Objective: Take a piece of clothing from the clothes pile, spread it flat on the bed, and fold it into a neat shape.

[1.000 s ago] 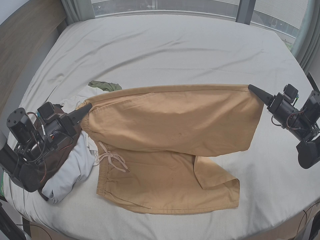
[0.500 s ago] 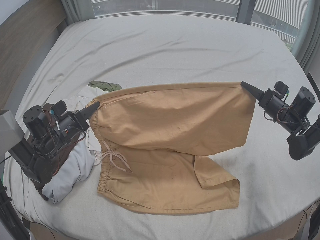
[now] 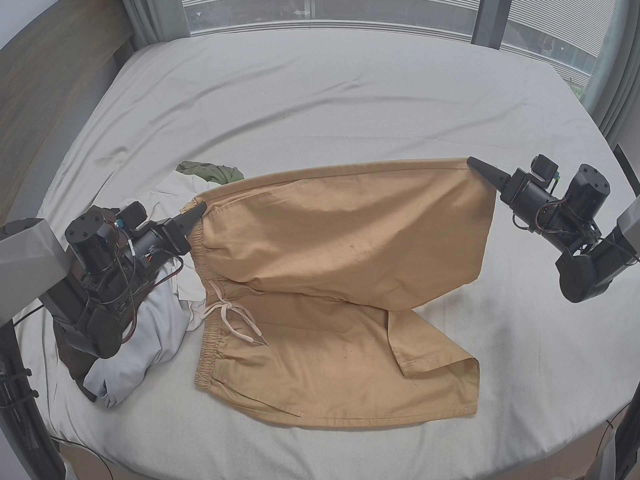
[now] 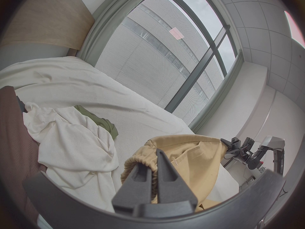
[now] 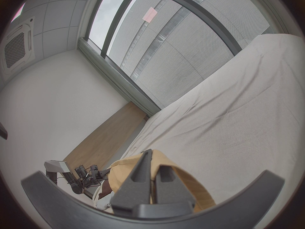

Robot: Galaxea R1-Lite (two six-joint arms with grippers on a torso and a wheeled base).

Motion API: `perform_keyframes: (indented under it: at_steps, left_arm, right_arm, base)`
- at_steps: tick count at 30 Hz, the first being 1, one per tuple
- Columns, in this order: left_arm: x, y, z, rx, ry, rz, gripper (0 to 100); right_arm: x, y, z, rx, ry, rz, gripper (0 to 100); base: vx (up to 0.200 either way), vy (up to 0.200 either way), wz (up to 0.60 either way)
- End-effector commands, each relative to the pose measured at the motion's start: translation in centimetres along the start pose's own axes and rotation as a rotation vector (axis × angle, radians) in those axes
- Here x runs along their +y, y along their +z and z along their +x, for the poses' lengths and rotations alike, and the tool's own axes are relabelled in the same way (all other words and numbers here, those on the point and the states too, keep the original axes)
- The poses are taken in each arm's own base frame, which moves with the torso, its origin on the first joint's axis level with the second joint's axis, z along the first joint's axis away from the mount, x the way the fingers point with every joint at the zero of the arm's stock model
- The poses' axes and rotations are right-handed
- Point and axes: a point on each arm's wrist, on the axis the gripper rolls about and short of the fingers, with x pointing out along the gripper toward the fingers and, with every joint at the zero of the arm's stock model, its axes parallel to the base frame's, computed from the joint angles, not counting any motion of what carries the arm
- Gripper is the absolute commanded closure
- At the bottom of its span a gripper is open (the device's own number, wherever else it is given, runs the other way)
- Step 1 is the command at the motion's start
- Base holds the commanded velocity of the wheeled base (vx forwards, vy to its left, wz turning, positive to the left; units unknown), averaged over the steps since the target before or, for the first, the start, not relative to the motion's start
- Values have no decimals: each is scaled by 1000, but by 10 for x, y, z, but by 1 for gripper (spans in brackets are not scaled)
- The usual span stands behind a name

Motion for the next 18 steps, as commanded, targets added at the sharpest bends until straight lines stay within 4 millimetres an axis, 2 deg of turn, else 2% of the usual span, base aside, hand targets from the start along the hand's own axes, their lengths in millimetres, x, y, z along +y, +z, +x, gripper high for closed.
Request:
perform_keyframes:
  at_steps: [1,9,18]
  left_arm:
    - [6,-3,9,-16,10,-7,100]
    - [13,-5,25,-64,40,-20,100]
    - [19,-9,32,-75,51,-25,100]
  right_arm:
    - [-15,-4,13,8,-5,7,100]
    - [-27,-4,30,10,0,7,100]
    - [-42,-8,42,15,-6,12,100]
  base:
    - [0,0,0]
    - [0,0,0]
    - [0,0,0]
